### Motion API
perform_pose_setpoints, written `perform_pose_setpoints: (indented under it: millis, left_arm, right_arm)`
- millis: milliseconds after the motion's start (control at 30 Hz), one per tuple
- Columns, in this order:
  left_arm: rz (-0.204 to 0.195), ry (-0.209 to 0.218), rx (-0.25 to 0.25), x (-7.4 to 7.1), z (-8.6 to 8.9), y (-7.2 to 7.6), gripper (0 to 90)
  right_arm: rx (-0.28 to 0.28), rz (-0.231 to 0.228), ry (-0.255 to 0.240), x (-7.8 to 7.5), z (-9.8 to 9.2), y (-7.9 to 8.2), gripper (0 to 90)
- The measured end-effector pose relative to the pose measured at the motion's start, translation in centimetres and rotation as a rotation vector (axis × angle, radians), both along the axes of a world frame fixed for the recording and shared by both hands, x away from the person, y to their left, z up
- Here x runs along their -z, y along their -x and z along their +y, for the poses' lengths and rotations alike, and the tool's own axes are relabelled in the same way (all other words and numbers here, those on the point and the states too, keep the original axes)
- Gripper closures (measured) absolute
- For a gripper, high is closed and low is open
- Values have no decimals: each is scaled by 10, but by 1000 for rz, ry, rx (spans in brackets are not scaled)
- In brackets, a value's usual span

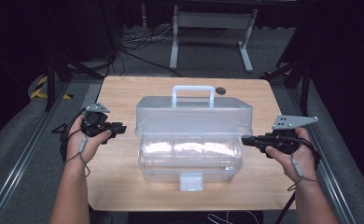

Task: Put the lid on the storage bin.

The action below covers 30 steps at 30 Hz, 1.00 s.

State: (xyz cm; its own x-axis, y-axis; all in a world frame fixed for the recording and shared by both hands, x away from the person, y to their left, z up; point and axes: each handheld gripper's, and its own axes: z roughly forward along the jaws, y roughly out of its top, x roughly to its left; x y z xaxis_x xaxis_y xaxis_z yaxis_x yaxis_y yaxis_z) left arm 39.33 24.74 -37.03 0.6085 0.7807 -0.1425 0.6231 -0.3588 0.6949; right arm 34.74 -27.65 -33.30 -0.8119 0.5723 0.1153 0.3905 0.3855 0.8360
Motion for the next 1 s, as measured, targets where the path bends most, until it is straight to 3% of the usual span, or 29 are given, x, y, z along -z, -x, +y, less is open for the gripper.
perform_pose_setpoints:
  millis: [233,733,1000]
  left_arm:
    - [19,-2,-8,7,2,-2,697]
    - [55,-56,26,22,4,-9,648]
    - [87,-78,18,31,3,-11,626]
  right_arm:
    - [-9,12,26,1,0,0,900]
    - [-22,40,80,4,0,1,900]
    - [-26,55,123,5,1,1,900]
